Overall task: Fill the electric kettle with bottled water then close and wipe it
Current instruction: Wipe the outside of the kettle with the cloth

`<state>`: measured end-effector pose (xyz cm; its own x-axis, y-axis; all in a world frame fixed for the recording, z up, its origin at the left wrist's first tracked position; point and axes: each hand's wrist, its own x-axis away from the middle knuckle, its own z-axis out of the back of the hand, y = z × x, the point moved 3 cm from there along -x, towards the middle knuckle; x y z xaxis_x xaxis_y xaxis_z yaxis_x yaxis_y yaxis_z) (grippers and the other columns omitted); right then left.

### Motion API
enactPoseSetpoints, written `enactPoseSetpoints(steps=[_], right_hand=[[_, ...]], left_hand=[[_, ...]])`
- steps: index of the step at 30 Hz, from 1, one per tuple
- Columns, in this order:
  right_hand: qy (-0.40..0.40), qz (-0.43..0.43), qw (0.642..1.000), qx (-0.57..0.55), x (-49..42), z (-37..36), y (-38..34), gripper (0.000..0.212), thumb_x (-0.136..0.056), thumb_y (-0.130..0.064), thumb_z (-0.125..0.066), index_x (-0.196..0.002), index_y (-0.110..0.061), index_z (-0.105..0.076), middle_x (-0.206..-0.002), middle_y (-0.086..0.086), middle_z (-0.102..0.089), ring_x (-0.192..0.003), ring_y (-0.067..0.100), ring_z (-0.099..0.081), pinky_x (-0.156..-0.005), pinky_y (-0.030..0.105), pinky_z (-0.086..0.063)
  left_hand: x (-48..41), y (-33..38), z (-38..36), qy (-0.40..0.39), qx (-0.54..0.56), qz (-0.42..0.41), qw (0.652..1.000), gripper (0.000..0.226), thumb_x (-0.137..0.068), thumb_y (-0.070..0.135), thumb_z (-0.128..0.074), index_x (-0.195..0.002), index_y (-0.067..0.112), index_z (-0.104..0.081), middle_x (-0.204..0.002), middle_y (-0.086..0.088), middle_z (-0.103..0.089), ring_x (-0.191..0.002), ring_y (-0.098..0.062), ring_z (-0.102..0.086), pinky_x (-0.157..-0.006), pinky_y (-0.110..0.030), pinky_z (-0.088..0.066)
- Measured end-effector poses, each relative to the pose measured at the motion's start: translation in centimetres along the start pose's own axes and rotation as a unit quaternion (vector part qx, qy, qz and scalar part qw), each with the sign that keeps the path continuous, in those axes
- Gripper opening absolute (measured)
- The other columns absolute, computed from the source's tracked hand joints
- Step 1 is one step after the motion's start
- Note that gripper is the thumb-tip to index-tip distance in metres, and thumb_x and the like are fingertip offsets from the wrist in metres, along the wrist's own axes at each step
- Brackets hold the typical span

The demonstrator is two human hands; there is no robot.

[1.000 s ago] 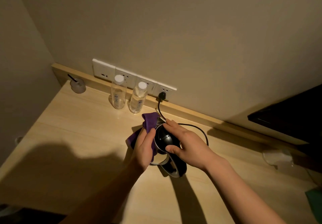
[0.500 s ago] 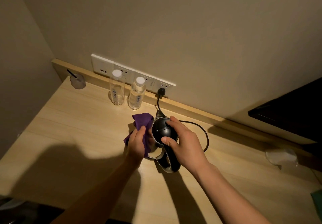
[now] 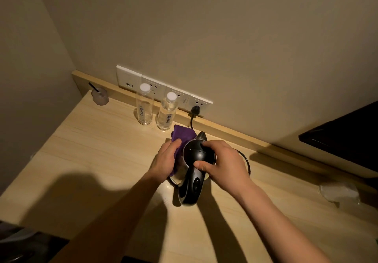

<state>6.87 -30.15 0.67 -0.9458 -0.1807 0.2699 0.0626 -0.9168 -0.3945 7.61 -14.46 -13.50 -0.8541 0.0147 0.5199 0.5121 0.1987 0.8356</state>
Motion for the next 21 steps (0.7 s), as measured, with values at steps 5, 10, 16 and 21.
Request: enactPoseSetpoints(steps=[5, 10, 16, 21], right_hand=[[-0.049, 0.041, 0.998, -0.002, -0.5, 0.7, 0.7, 0.072, -0.088, -0.036, -0.077, -0.152, -0.031, -0.043, -0.150, -0.008, -0.055, -0.136, 0.017, -0.051, -0.098, 0.024, -0.037], [-0.048, 0.066, 0.997, -0.008, 0.0, 0.1, 0.4, 0.067, -0.092, -0.031, -0.073, -0.151, -0.028, -0.041, -0.149, -0.007, -0.054, -0.133, 0.017, -0.052, -0.095, 0.018, -0.032], [-0.044, 0.042, 0.998, -0.034, -0.2, 0.2, 0.5, 0.070, -0.092, -0.029, -0.075, -0.153, -0.027, -0.041, -0.148, -0.005, -0.057, -0.133, 0.020, -0.054, -0.095, 0.019, -0.034], [-0.036, 0.025, 0.998, -0.044, -0.4, -0.2, 0.8, 0.072, -0.090, -0.031, -0.076, -0.153, -0.030, -0.041, -0.146, -0.005, -0.059, -0.132, 0.020, -0.056, -0.098, 0.023, -0.036]], left_hand=[[3.3, -1.6, -0.7, 0.053, 0.101, 0.004, 0.993, 0.028, -0.103, 0.044, -0.049, -0.105, 0.035, -0.076, -0.105, -0.005, -0.079, -0.108, -0.029, -0.073, -0.098, -0.050, -0.056], [6.9, -1.7, -3.2, 0.080, 0.144, -0.062, 0.984, 0.038, -0.091, 0.039, -0.056, -0.127, 0.032, -0.067, -0.119, -0.001, -0.074, -0.111, -0.019, -0.071, -0.092, -0.033, -0.054], [6.9, 1.6, -3.9, 0.099, 0.039, -0.111, 0.988, 0.013, -0.104, 0.039, -0.046, -0.101, 0.040, -0.058, -0.105, 0.015, -0.060, -0.110, 0.001, -0.056, -0.097, -0.020, -0.038], [6.2, 0.3, -3.1, 0.119, 0.119, -0.056, 0.984, 0.022, -0.110, 0.031, -0.041, -0.118, 0.023, -0.060, -0.103, 0.003, -0.065, -0.099, -0.007, -0.062, -0.060, 0.001, -0.042]])
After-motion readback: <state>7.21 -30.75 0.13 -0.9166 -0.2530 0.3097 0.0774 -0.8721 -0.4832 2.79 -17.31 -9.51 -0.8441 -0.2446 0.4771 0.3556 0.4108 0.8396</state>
